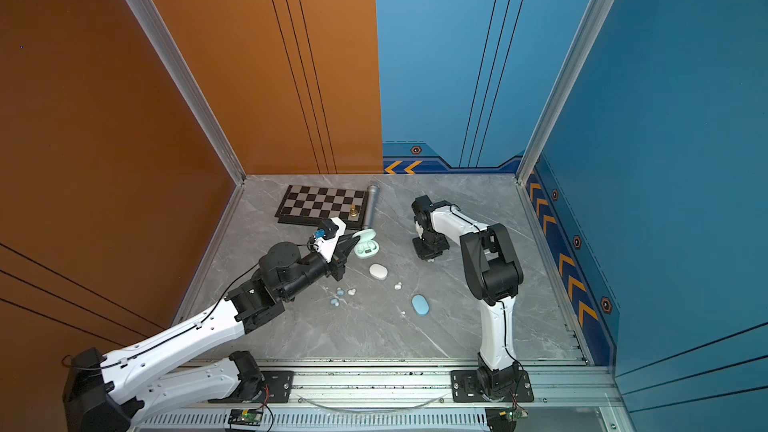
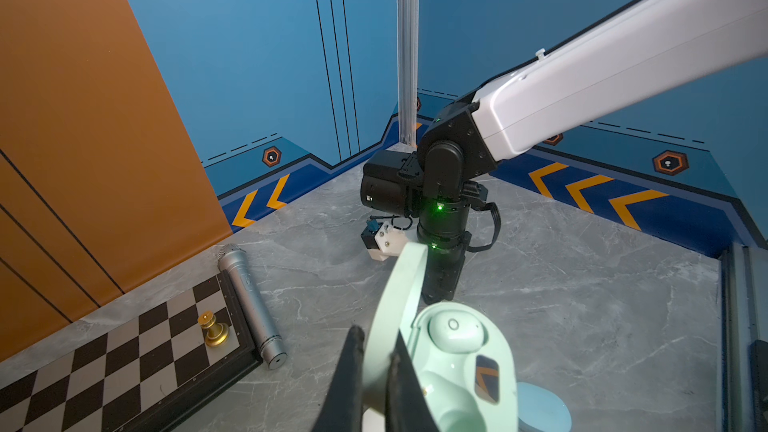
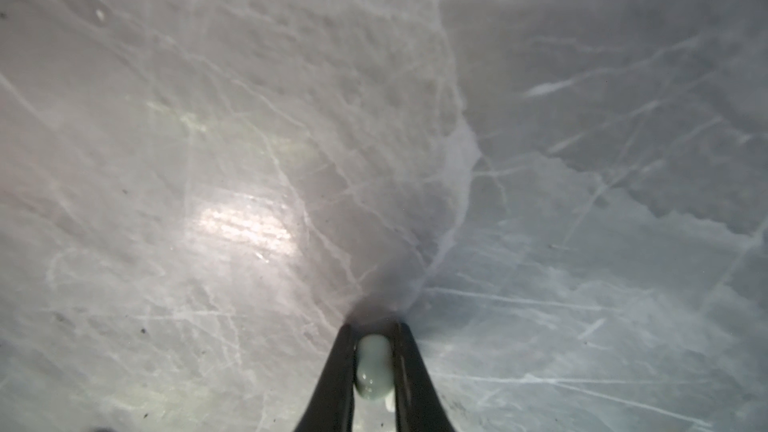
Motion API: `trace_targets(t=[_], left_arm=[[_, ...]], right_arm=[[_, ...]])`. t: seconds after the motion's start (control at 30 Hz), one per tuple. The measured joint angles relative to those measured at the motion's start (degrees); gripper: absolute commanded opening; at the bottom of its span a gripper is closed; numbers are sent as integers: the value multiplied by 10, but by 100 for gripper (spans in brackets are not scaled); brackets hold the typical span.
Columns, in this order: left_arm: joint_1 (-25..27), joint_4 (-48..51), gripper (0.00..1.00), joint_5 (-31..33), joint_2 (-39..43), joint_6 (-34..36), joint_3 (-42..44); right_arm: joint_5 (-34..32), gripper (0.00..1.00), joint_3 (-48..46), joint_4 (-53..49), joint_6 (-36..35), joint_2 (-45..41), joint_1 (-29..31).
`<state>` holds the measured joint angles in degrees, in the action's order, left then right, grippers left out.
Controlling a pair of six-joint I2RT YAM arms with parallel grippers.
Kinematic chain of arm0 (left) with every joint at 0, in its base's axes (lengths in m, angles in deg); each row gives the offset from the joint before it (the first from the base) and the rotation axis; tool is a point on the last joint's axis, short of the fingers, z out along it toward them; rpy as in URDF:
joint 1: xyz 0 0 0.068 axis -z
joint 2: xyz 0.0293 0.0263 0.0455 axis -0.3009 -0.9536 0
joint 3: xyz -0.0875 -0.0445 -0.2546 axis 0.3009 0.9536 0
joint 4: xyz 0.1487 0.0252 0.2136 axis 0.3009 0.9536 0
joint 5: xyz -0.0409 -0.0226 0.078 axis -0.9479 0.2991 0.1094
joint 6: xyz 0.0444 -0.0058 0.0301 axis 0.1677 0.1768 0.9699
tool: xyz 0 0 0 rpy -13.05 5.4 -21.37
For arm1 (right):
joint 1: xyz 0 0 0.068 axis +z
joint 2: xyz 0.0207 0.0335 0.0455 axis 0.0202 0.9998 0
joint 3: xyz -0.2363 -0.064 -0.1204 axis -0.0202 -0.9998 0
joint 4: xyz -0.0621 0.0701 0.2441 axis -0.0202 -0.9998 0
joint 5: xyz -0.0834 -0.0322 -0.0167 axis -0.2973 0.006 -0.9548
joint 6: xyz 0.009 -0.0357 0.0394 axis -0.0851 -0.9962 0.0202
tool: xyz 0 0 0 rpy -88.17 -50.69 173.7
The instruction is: Insert the wireless bluetooth earbuds into the charging case
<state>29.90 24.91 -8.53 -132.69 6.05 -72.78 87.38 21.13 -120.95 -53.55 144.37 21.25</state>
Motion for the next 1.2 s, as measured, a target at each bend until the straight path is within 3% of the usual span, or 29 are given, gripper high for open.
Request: trace_targets(t=[0.3, 0.77, 1.2], left_arm=[[0, -3, 0, 0, -10, 0, -7], [-6, -91, 0, -11, -114, -22, -28], [-10, -141, 0, -21, -172, -26, -81]], right_arm=[[46, 15, 2, 0, 19, -29, -1], [266, 16, -73, 5, 123, -350, -23], [438, 19, -82, 37, 224, -468, -6]])
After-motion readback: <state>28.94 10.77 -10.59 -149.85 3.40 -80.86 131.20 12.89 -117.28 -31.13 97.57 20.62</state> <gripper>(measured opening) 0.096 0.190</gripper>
